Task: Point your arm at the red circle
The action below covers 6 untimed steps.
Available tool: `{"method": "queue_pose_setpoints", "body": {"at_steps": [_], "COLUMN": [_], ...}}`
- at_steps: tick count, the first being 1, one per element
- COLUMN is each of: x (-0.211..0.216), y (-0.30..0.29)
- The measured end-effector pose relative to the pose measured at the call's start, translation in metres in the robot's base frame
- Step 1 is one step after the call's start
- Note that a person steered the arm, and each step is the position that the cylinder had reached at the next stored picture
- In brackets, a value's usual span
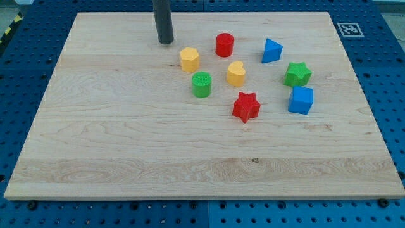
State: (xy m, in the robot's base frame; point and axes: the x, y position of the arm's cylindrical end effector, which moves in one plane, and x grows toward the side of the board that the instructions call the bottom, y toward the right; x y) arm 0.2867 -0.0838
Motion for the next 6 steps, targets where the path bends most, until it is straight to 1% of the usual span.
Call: {"method": "queue_pose_setpoints", "body": {"at_steps": [2,3,4,5,6], "x": [-0.004,-0.037,-0.069,-0.084,-0.059], "y": [0.0,-0.001,0.052,0.131,0.185]}}
